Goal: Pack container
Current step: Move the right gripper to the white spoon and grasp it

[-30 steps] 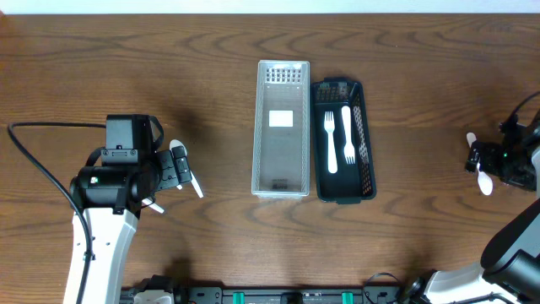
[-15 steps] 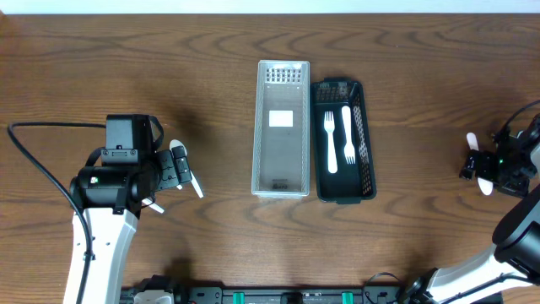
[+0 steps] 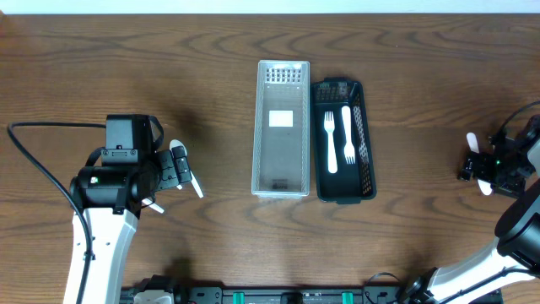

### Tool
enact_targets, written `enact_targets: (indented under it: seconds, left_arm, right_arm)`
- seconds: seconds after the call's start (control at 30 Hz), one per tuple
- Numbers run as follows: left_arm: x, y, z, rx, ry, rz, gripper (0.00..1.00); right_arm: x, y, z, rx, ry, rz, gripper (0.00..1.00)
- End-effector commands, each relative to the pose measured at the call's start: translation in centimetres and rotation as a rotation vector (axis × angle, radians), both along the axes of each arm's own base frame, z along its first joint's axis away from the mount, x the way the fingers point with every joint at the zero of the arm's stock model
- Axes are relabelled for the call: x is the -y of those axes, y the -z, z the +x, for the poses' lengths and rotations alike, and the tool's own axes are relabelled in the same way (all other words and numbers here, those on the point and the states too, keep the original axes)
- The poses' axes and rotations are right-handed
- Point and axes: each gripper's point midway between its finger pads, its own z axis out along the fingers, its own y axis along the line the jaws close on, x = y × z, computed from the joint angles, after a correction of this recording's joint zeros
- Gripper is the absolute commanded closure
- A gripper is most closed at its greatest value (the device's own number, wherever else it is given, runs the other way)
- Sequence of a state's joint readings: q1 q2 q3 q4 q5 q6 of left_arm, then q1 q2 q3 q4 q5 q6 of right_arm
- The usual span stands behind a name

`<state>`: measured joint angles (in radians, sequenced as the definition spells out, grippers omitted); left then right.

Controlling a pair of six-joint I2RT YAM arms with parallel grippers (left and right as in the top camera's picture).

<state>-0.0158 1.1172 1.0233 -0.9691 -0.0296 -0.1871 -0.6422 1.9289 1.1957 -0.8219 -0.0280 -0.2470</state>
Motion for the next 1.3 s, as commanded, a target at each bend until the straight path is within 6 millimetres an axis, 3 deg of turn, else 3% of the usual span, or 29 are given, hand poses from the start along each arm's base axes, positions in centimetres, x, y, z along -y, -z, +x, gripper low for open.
enact_targets:
  seconds: [0.0,0.23,0.6,1.03,1.27]
  left_arm:
    - [-0.2,-0.4,0.2,0.01,-0.015,-0.001,0.02]
    - [-0.2,-0.4,0.2,0.011,-0.015,-0.001,0.02]
    - [-0.2,-0.4,0.2,0.01,-0.014,-0.001,0.02]
    - [-0.2,-0.4,0.2,0.01,-0.014,-0.001,0.02]
    - [-0.2,-0.4,0.2,0.01,-0.015,-0.001,0.02]
  right_arm:
    - [-0.9,1.4,-0.1,-0.003,-0.007,0.063,0.08]
    - [-1.9,1.3,0.6,0.028,-0.015,0.112,0.19]
    - [-4.1,1.2,1.6,0.036,-0.087,0.144,0.44]
    - [-5.1,1.2,1.8,0.02,-0.117,0.147,0.47]
    - [-4.3,1.3,0.9,-0.029,-0.097,0.103,0.55]
